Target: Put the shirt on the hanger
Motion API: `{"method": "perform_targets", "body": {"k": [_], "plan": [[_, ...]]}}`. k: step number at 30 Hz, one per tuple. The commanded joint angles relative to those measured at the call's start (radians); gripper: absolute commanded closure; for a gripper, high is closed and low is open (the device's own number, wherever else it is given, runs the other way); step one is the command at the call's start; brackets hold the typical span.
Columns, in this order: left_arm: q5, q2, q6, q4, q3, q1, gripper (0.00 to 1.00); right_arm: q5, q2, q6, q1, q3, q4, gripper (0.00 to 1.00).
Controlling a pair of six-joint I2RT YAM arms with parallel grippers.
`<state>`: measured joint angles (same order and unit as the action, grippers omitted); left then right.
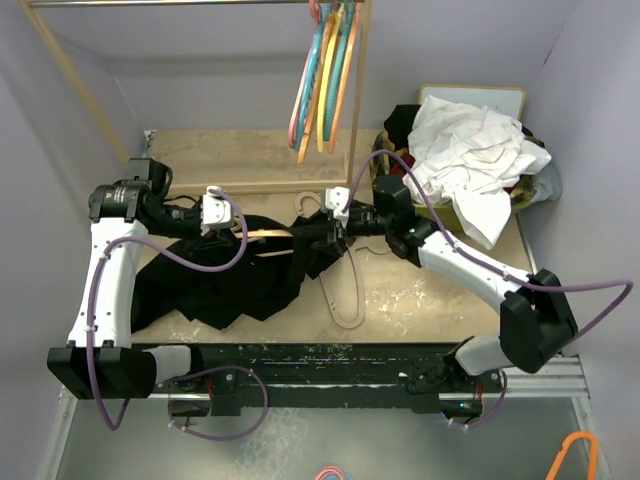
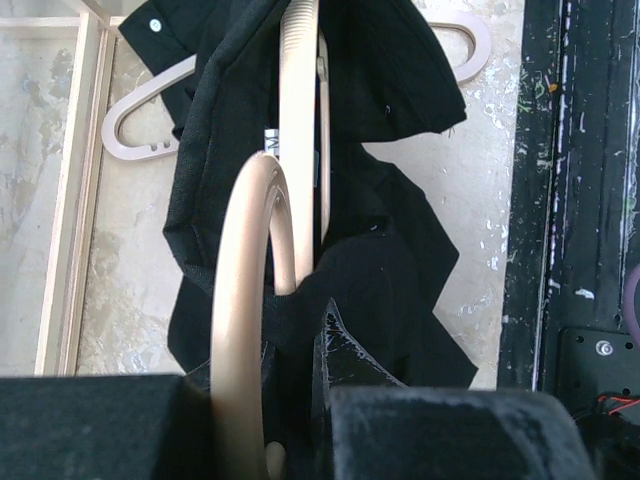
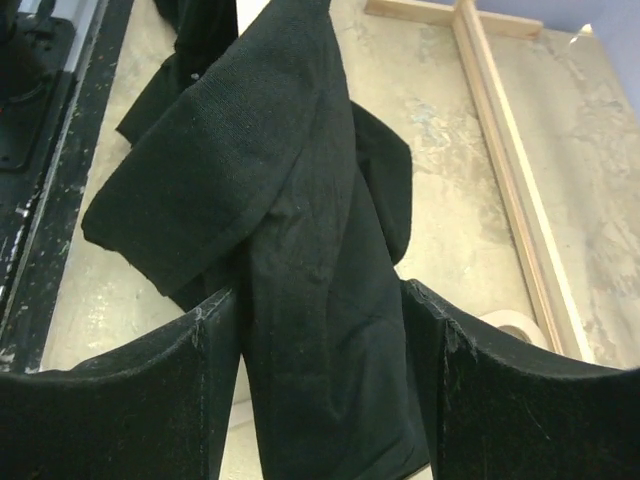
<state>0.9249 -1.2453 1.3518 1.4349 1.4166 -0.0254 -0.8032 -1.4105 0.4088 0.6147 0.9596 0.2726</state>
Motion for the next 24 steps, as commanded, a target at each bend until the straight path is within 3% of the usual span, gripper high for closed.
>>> {"method": "perform_targets", "body": {"k": [1, 3, 6, 7, 13, 18, 24], "plan": [[0.064, -0.002, -0.002, -0.032, 0.041, 0.011, 1.00, -0.097, -0.039, 0.073, -0.004, 0.122, -0.134, 0.36], [0.066, -0.007, -0.003, -0.031, 0.044, 0.013, 1.00, -0.093, -0.069, 0.086, -0.004, 0.143, -0.152, 0.47], [0.085, -0.011, -0.016, -0.038, 0.046, 0.018, 1.00, -0.104, -0.115, 0.094, -0.003, 0.188, -0.191, 0.83], [0.086, -0.012, -0.047, -0.056, 0.045, 0.024, 1.00, -0.114, -0.123, 0.077, -0.003, 0.198, -0.201, 0.91], [-0.033, -0.023, -0.186, -0.170, 0.018, 0.149, 1.00, -0.073, -0.055, -0.069, 0.129, 0.173, -0.026, 0.90], [-0.037, -0.021, -0.247, -0.250, 0.017, 0.189, 1.00, -0.051, -0.112, -0.144, 0.136, 0.257, -0.067, 0.99], [-0.047, -0.030, -0.273, -0.276, 0.036, 0.196, 1.00, -0.052, -0.151, -0.165, 0.151, 0.289, -0.068, 1.00]]}}
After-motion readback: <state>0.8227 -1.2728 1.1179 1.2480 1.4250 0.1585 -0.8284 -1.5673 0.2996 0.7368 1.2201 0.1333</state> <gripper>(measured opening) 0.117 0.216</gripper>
